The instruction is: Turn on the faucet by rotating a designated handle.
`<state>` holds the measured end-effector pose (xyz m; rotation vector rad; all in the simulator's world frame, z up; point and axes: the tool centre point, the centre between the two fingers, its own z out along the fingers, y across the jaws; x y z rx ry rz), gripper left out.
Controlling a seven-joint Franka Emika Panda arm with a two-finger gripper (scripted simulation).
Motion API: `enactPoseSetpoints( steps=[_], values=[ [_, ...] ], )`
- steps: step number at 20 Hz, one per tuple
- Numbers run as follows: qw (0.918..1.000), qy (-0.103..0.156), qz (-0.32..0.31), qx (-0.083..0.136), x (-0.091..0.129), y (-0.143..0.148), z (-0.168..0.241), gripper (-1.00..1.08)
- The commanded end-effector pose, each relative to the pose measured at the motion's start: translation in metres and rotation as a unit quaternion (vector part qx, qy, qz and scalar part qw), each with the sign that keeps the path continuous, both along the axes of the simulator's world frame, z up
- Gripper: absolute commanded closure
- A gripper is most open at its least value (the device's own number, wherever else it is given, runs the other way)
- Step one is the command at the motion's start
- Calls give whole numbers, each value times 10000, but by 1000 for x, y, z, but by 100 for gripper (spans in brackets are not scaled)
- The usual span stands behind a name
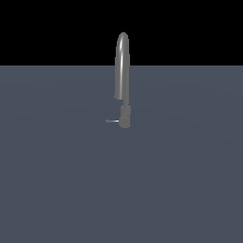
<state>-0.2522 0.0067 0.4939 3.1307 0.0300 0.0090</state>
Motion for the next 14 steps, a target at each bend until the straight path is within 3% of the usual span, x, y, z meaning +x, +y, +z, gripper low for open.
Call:
enactPoseSetpoints(
  steps=[1,7,14],
  values=[
    [10000,0,0,0,0,0,0,108],
    [9997,10,174,-169,6,3,-5,108],
    [9939,43,796,-768,26,15,-22,108]
  ],
)
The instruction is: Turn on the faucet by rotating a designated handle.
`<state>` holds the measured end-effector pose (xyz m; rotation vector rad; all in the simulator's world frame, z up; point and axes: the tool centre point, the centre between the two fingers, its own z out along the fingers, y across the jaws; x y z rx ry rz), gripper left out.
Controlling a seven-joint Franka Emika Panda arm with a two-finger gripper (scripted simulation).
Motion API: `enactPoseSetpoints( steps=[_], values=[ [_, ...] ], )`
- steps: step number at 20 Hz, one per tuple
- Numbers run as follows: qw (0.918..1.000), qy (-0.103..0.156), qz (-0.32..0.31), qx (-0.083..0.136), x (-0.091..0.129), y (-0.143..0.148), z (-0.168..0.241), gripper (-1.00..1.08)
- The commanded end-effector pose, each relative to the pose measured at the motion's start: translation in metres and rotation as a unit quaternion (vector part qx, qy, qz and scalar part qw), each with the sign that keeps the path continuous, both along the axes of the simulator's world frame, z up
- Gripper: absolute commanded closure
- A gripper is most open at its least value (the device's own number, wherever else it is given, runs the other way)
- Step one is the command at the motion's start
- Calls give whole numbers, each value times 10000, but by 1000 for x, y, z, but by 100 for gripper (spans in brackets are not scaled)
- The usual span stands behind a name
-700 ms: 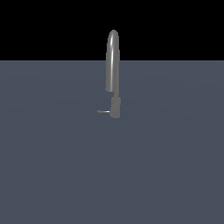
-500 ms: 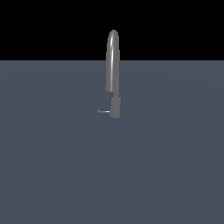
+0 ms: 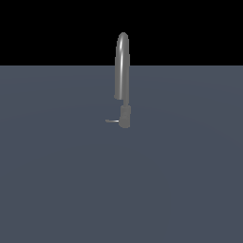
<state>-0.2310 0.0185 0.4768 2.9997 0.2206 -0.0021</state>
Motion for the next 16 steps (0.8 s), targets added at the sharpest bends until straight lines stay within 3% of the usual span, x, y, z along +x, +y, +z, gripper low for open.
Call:
enactPoseSetpoints(
  steps=[1,5,8,16],
  values=[
    [9992,17,284,-270,9,6,-8,108],
    [9932,47,838,-804,25,16,-25,108],
    [9835,71,1306,-1254,38,26,-41,108],
    [9418,127,2425,-2324,66,47,-82,108]
  ],
)
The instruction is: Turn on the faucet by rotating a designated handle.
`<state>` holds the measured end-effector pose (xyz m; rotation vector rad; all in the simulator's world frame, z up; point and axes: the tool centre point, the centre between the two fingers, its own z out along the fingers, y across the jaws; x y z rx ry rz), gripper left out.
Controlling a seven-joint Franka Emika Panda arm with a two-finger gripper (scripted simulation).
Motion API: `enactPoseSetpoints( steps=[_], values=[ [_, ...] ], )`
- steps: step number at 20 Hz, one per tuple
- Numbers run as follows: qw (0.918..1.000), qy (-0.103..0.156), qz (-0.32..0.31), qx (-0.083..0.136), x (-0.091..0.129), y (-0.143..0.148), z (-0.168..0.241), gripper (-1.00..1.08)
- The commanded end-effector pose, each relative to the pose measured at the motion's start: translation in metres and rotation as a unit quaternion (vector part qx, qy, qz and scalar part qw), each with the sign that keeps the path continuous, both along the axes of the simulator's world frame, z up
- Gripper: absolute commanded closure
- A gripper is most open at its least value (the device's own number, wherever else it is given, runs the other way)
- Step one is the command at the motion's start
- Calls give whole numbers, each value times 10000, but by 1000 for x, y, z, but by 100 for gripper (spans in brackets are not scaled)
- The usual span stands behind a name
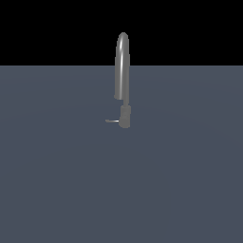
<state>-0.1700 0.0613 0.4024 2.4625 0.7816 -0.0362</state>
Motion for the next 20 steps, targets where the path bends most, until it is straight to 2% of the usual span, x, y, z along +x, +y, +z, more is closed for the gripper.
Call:
enactPoseSetpoints(
  steps=[1,5,9,20],
  values=[
    [9989,17,351,-323,8,6,-13,108],
    [9933,42,841,-787,17,14,-32,108],
    [9844,63,1283,-1204,26,20,-51,108],
    [9489,105,2299,-2160,43,31,-96,108]
  ],
)
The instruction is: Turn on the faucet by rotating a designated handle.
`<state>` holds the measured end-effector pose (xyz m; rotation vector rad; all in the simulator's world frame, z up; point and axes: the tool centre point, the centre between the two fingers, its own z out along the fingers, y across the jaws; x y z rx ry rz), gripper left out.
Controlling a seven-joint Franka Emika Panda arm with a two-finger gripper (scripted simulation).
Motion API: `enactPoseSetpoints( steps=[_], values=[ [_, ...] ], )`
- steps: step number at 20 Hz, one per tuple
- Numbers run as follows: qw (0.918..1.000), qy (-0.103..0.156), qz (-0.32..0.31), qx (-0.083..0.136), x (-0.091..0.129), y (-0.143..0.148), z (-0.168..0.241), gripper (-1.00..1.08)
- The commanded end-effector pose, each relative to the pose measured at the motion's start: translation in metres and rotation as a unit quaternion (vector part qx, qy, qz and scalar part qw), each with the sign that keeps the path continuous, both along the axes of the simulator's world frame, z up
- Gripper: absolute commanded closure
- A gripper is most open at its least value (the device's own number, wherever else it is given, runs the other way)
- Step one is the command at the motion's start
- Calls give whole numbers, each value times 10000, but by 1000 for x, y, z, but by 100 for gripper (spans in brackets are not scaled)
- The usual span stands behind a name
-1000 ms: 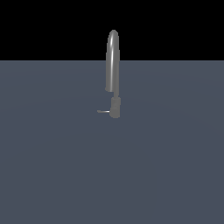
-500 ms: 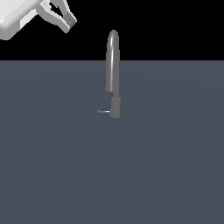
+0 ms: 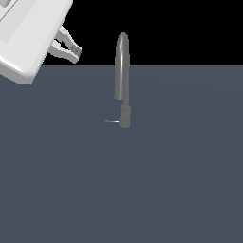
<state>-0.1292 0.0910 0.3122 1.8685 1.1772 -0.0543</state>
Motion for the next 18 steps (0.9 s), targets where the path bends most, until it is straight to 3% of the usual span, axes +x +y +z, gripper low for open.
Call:
enactPoseSetpoints(
  steps=[1,9,18],
  values=[
    [9995,7,227,-206,4,2,-10,108],
    [9929,22,870,-814,13,5,-39,108],
    [9773,28,1542,-1455,24,6,-69,108]
  ],
)
